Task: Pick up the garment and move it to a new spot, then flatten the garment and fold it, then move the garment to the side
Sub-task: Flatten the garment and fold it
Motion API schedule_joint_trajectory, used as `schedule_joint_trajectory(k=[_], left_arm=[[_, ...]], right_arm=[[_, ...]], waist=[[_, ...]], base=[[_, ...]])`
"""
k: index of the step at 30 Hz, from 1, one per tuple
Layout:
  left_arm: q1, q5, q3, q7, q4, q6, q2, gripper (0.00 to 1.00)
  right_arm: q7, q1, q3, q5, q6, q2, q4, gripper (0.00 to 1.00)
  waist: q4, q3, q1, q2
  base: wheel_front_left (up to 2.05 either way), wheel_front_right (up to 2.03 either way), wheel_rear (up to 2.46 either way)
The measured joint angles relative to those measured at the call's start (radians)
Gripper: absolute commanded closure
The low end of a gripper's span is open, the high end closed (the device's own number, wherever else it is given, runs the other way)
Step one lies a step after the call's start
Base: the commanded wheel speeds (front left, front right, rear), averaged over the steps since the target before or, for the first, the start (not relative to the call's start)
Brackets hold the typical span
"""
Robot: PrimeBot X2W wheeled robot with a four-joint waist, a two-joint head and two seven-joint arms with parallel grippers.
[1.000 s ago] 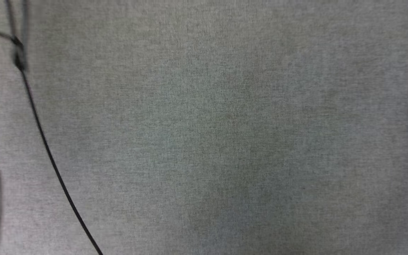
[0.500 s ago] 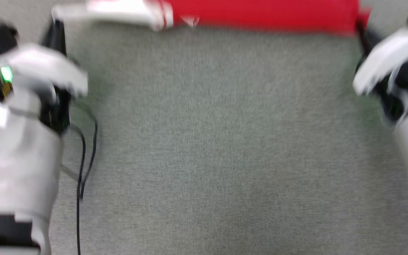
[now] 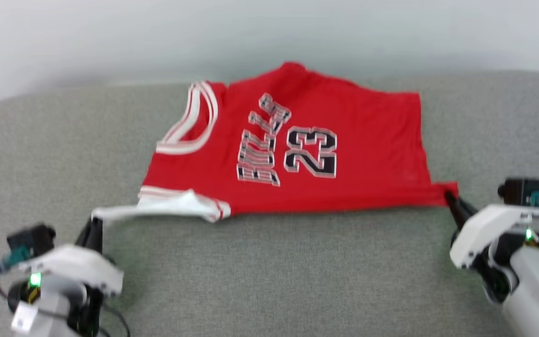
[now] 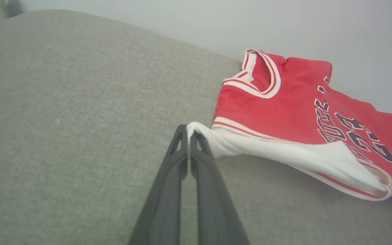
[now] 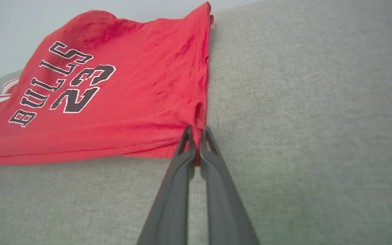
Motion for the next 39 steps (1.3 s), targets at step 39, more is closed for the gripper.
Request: schedule_joint_trajectory(k=[39], left_arm=[[0.331,-0.024,-0.039,0.291,-0.725,0.221,0.040,1.00]], right_arm=[[0.326,0.494,-0.440,-0.358,-0.001,0.092,-0.686,1.00]], waist=[[0.009,-0.091,0.0003,0.0000]], base=[[0.00,0.00,0.00]])
